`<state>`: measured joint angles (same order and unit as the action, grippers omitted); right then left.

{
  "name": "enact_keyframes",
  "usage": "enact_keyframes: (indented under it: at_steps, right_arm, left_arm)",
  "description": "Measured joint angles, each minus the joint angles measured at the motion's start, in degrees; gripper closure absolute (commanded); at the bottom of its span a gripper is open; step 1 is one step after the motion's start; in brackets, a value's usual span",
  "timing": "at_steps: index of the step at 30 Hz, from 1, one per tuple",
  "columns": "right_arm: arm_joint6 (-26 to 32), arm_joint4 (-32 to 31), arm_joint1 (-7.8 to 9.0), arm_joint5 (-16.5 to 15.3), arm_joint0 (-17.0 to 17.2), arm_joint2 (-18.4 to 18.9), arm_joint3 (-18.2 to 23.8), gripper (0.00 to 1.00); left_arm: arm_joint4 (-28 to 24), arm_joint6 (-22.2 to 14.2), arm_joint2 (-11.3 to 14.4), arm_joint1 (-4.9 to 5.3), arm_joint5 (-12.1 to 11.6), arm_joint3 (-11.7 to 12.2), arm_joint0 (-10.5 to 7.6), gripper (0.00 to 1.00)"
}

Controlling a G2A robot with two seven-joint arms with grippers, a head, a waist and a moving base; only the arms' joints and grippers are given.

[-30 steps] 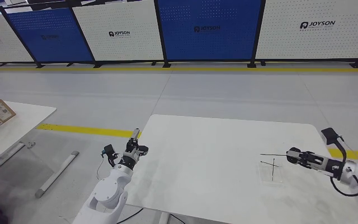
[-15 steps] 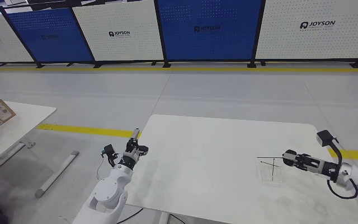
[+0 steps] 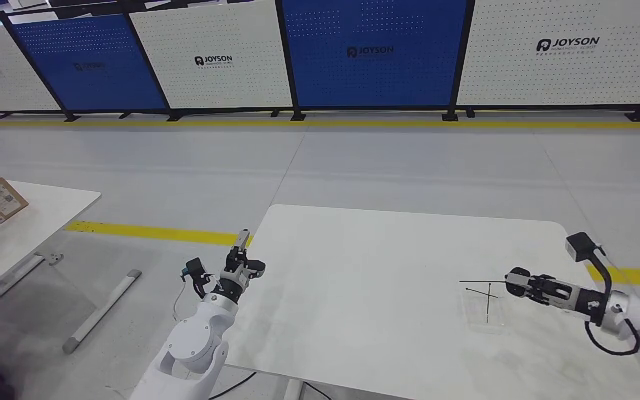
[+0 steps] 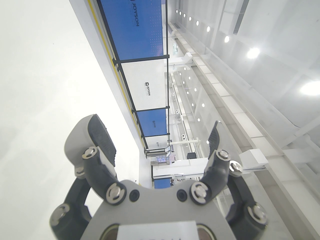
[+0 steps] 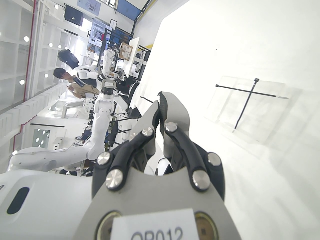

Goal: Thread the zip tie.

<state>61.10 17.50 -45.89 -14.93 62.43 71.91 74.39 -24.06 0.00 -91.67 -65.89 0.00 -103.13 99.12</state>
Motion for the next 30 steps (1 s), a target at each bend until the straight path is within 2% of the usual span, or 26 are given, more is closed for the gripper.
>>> enact_keyframes:
  at_steps: [3,5,9,14,16,30]
  right_arm:
    - [-0.5,0.5,-0.24,-2.9,0.8,-0.3,0.9,1.0]
    - [0.7,4.0,-0.6,-5.1,0.9,-0.1,1.7,1.0]
    - [3.4,9.1,-1.65,-4.5,0.3,0.7,3.5,1.0]
    - [6.8,7.1,-3.77,-4.5,-0.5,-0.5,6.2,1.0]
    - [8.8,7.3,-4.64,-4.5,-0.9,-1.3,5.2,1.0]
    - [9.1,7.5,-4.75,-4.6,-1.0,-1.4,4.9,1.0]
  left_arm:
    - [0.0,0.0,0.0,0.0,0.0,0.0,0.0,0.0]
    - [0.0,0.0,0.0,0.0,0.0,0.0,0.0,0.0]
    - [0.0,0.0,0.0,0.0,0.0,0.0,0.0,0.0]
    - [0.0,0.0,0.0,0.0,0.0,0.0,0.0,0.0]
    - [0.0,0.0,0.0,0.0,0.0,0.0,0.0,0.0]
    - [0.0,0.0,0.0,0.0,0.0,0.0,0.0,0.0]
